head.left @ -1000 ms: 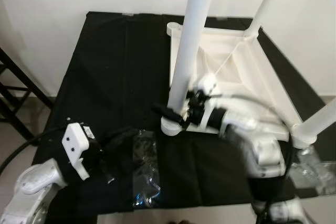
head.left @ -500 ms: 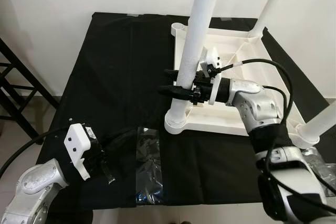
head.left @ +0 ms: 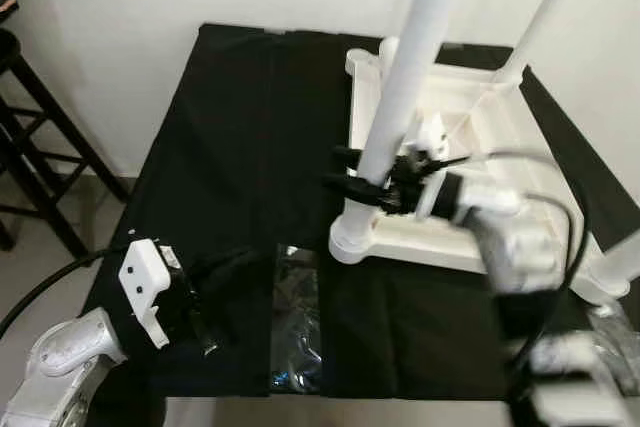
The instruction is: Building children table
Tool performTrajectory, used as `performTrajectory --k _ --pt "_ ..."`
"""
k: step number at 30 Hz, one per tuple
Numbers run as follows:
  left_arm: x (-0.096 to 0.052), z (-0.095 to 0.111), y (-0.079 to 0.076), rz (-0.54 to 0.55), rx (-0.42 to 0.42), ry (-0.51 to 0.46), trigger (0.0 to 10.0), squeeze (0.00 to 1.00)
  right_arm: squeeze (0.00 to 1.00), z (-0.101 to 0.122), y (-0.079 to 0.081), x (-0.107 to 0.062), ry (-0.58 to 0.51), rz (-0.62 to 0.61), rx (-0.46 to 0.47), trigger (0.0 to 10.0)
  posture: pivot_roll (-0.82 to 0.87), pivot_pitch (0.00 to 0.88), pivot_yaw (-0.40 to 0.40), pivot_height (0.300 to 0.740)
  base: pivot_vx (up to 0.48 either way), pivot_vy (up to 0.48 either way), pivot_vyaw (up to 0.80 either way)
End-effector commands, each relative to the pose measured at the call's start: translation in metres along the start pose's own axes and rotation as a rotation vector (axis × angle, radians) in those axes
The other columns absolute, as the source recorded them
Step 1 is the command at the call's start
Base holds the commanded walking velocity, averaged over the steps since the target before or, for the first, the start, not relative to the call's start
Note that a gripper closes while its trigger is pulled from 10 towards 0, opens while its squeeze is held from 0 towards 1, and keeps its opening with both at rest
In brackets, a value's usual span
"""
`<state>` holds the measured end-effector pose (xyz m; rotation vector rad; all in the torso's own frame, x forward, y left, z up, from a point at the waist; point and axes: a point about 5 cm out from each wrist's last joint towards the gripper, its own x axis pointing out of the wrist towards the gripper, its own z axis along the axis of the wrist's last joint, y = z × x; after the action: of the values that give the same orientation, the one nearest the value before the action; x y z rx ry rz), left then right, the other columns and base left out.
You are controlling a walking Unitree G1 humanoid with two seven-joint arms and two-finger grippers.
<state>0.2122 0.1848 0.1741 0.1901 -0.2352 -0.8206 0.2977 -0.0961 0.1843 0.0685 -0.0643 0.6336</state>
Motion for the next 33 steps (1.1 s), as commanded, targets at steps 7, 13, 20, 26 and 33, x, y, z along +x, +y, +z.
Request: performTrajectory --k 7,13,20,26,33 --pt "-0.001 0.000 0.001 -0.026 -0.017 0.015 10.0 0.00 0.00 -0.045 0.001 -0.017 0.268 -0.100 -0.004 0.0 0.08 0.167 -0.085 0.740 0.000 0.000 0.00" --pt "-0.001 -0.001 0.001 -0.014 -0.011 0.015 10.0 0.00 0.00 -0.043 0.002 -0.016 0.289 -0.064 -0.032 10.0 0.08 0.157 -0.093 0.740 0.000 0.000 0.00" --pt "0.000 -0.003 0.000 -0.014 -0.015 0.017 10.0 0.00 1.00 -0.006 0.005 -0.006 0.169 0.204 0.006 10.0 0.08 0.140 -0.089 0.740 0.000 0.000 0.00" --pt "0.001 -0.003 -0.002 -0.017 -0.018 0.016 10.0 0.00 0.00 0.018 -0.020 -0.009 0.134 0.539 -0.121 10.0 0.10 0.135 -0.094 0.740 0.000 0.000 0.00" --pt "0.001 -0.004 -0.003 -0.016 -0.023 0.016 10.0 0.00 0.00 0.016 -0.051 0.001 0.216 0.596 -0.120 10.0 0.10 0.132 -0.096 0.740 0.000 0.000 0.00"
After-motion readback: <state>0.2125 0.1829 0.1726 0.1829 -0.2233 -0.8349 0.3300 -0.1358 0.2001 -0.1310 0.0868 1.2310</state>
